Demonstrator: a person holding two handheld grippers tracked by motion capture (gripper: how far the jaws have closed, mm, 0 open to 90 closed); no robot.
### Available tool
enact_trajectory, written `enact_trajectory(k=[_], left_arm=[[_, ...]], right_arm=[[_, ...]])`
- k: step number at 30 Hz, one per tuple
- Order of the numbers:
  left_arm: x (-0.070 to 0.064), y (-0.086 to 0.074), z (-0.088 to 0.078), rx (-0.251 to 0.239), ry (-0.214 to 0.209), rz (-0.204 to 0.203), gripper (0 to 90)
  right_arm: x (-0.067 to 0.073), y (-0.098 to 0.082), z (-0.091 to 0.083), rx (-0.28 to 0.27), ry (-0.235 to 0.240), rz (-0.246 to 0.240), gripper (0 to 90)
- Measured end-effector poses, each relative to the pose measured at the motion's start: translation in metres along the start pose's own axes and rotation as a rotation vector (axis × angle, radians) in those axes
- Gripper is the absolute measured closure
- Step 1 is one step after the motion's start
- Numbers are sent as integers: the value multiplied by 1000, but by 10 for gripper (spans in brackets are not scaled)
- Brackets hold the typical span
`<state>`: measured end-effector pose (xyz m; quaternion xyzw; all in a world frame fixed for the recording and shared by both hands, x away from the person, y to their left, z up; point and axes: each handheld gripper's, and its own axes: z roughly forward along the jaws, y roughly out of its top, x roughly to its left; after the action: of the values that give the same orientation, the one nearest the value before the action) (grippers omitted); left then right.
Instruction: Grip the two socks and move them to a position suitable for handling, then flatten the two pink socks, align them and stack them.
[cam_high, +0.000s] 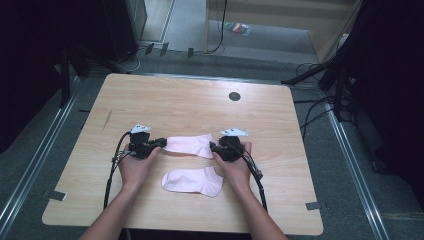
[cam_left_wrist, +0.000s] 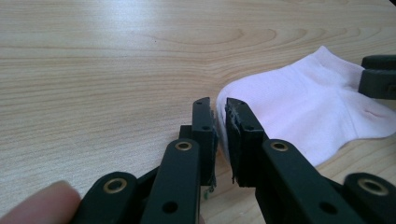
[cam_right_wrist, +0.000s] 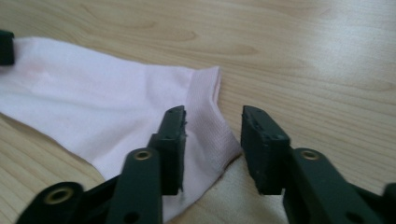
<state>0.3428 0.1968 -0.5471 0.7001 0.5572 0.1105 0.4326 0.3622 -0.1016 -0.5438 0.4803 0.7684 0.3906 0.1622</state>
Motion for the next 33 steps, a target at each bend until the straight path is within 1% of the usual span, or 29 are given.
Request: enact_trajectory(k=[1, 2, 3, 4, 5, 7, 8, 9, 10, 11, 12, 13, 14, 15, 16, 17, 20, 22, 23, 24, 26, 27, 28, 29, 30, 31, 33], left_arm=[[0, 0, 0, -1, -4, 0, 826], [0, 0, -1, 4, -3, 5, 845], [0, 0, -1, 4, -2, 8, 852], [0, 0, -1, 15, -9, 11, 871], [0, 0, -1, 15, -9, 11, 894], [-2, 0, -3, 17, 4, 32, 900], [-3, 0, -4, 13, -1, 32, 900], [-5, 0, -8, -12, -7, 34, 900], [-5, 0, -8, -12, -7, 34, 900], [-7, 1, -13, -26, -20, 37, 900], [-7, 1, -13, -26, -20, 37, 900], [-9, 2, -16, -37, -25, 39, 900], [-11, 3, -21, -50, -37, 43, 900], [-12, 3, -25, -62, -52, 45, 900], [-12, 3, -25, -62, -52, 45, 900], [-15, 3, -32, -69, -68, 41, 900], [-20, 1, -43, -87, -80, 64, 900], [-22, -1, -49, -91, -91, 67, 900], [-23, -3, -52, -96, -99, 64, 900], [-23, -3, -52, -96, -99, 64, 900], [-26, -6, -59, -104, -108, 75, 900], [-29, -9, -65, -103, -121, 85, 900], [-29, -9, -65, -103, -121, 85, 900], [-34, -13, -71, -99, -130, 98, 900], [-34, -13, -71, -99, -130, 98, 900], [-37, -19, -76, -96, -137, 110, 900], [-38, -24, -81, -88, -152, 104, 900]], right_arm=[[1, -1, 1, 8, -7, -12, 677], [1, -2, 1, 10, -15, -14, 715], [1, -2, 1, 10, -17, -10, 765], [-1, -1, 1, 12, -8, -1, 808], [-1, -1, 1, 17, 2, 13, 837], [-1, 0, 1, 16, -3, 9, 849], [-1, 0, 0, 13, -3, 5, 855], [-1, 2, -3, 3, 6, 14, 860], [-1, 2, -3, 3, 6, 14, 860], [-2, 5, -9, -15, 23, 25, 863], [-2, 5, -9, -15, 23, 25, 863], [-2, 6, -11, -22, 29, 27, 864], [-2, 8, -18, -34, 46, 44, 864], [-2, 9, -20, -41, 51, 39, 864], [-2, 9, -20, -41, 51, 39, 864], [-2, 12, -30, -60, 58, 44, 864], [-1, 14, -42, -76, 78, 60, 864], [2, 14, -49, -82, 83, 50, 864], [4, 13, -54, -86, 88, 44, 864], [4, 13, -54, -86, 88, 44, 864], [7, 10, -61, -90, 91, 25, 864], [9, 7, -68, -87, 96, 27, 864], [9, 7, -68, -87, 96, 27, 864], [10, 2, -75, -86, 105, 28, 864], [11, 0, -77, -81, 107, 26, 864], [12, -3, -80, -79, 111, 26, 864], [13, -9, -85, -73, 123, 33, 864]])
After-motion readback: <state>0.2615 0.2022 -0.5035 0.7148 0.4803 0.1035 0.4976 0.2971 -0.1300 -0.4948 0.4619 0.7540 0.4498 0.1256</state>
